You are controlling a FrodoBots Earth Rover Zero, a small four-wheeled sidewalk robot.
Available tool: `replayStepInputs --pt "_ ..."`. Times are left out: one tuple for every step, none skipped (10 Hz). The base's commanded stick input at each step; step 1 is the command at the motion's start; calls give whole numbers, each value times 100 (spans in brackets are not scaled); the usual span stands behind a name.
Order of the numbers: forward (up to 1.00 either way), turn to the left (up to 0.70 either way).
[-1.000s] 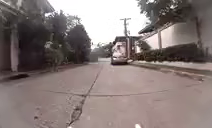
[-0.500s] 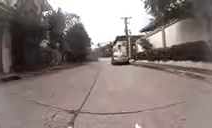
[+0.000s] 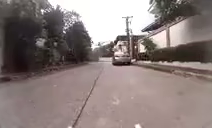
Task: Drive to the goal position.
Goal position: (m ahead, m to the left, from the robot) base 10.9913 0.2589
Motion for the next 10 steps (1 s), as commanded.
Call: replayStepInputs --pt "100 3" --pt "100 3" --pt "100 3" --pt "100 3" --pt "100 3" --pt "100 3" --pt "100 3" --pt "100 3" --pt "100 3" --pt "100 3"
